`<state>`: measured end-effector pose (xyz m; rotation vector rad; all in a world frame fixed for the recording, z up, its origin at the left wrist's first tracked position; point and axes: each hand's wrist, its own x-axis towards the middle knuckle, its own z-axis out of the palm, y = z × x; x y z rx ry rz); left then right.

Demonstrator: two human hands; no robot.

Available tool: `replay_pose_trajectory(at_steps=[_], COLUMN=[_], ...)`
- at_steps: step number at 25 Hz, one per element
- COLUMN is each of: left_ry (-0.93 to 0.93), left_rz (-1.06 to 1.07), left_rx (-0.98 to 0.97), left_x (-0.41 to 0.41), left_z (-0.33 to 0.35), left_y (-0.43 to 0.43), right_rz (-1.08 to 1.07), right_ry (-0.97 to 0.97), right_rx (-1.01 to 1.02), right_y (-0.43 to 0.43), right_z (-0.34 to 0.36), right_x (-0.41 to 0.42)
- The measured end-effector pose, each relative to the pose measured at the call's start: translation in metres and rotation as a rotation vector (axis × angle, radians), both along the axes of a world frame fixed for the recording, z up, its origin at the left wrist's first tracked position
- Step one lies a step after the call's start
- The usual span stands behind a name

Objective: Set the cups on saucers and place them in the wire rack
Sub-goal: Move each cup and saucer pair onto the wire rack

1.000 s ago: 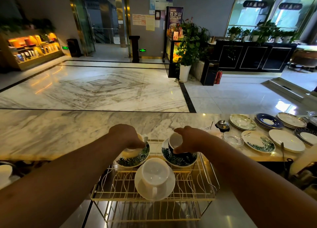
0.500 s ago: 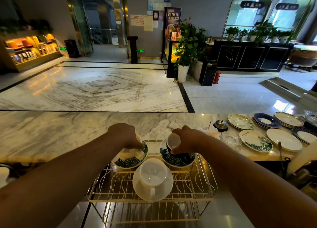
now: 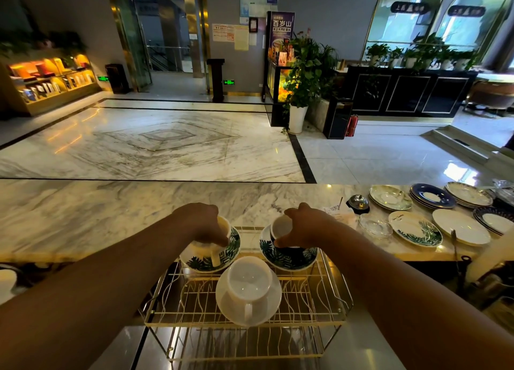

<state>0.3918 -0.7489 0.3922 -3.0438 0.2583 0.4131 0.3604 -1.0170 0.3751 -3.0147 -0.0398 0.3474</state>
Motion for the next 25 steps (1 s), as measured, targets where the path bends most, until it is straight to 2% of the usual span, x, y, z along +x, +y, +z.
replay_pose_trajectory(at_steps=[7, 25], left_ry=[0.078, 0.041], left_rz=[-0.075, -0.121], left_rx=[-0.095, -0.038], left_x=[0.005, -0.001], left_z=[0.001, 0.000], left_y=[0.009, 0.008], right_rz=[-0.120, -0.171], right_ry=[-0.011, -0.045], right_rx=[-0.018, 0.005], right_y=[0.014, 0.019], right_z=[-0.002, -0.006], right_x=[0.002, 0.001])
